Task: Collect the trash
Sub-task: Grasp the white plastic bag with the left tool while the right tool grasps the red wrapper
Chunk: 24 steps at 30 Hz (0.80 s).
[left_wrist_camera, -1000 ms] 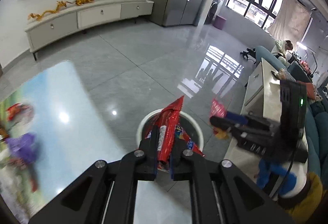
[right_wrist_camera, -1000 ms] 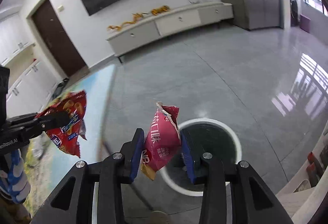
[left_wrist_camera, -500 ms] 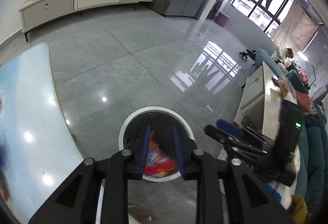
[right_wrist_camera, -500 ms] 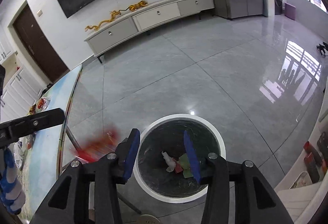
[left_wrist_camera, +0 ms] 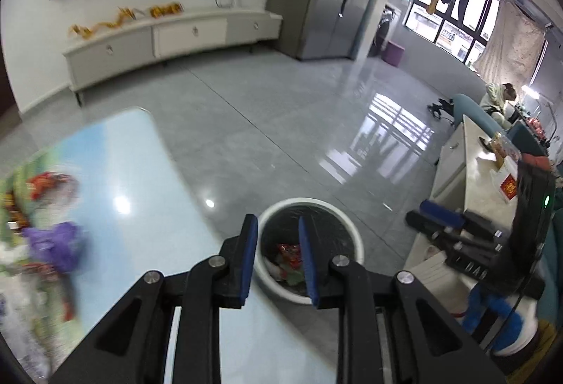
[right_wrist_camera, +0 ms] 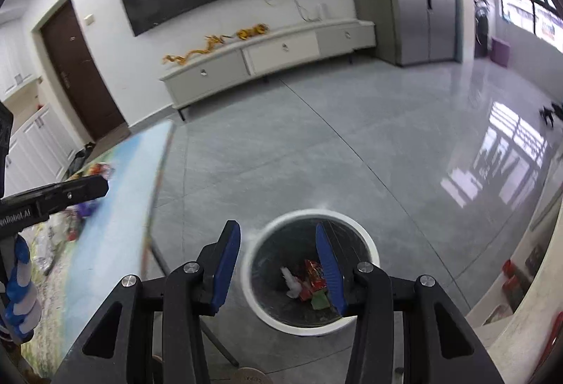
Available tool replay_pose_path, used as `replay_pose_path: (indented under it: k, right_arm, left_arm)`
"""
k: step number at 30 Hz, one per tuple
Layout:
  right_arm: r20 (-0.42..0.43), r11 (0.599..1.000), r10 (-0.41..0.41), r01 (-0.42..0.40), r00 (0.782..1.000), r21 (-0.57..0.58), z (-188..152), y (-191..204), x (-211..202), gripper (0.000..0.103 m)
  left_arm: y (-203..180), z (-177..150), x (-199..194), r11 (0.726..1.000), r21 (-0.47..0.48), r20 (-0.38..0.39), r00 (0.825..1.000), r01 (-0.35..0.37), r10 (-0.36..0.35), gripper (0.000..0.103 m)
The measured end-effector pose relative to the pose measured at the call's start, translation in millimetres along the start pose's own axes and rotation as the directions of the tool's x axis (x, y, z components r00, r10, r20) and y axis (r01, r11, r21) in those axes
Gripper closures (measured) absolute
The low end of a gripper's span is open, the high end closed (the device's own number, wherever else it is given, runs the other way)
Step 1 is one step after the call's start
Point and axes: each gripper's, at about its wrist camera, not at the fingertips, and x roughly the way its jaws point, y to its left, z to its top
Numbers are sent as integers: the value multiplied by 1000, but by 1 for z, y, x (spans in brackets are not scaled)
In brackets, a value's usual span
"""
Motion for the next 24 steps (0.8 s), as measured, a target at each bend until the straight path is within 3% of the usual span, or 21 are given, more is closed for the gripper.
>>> replay_pose_path:
  k: [1, 4, 9, 15, 20, 24]
  right_arm:
    - [10, 1000, 9, -9, 1000, -16, 0, 7, -6, 61]
    - [40, 996, 55, -52, 998, -75, 4, 39, -22, 61]
    - [40, 974, 149, -139, 988, -180, 6, 93, -34, 61]
    - [-69, 922, 246, -255, 967, -290, 1, 165, -3, 61]
    - [-203, 865, 296, -352, 933, -356, -13, 227, 42, 61]
    - [-300, 831, 302, -404, 905, -382, -23, 276, 89, 61]
  left_arm:
    - [6, -5, -11, 1000, 1, 12, 1000, -12, 12, 77]
    - [35, -25, -48, 998, -24, 58, 997, -54, 56, 54]
    - [97, -68, -101, 982, -72, 95, 979, -174, 180, 53]
    - [187, -126, -136, 928, -195, 36, 943, -318, 330, 53]
    - [237, -158, -135, 896, -278, -35, 936, -345, 350, 53]
    - [254, -163, -121, 899, -301, -44, 946, -319, 321, 53]
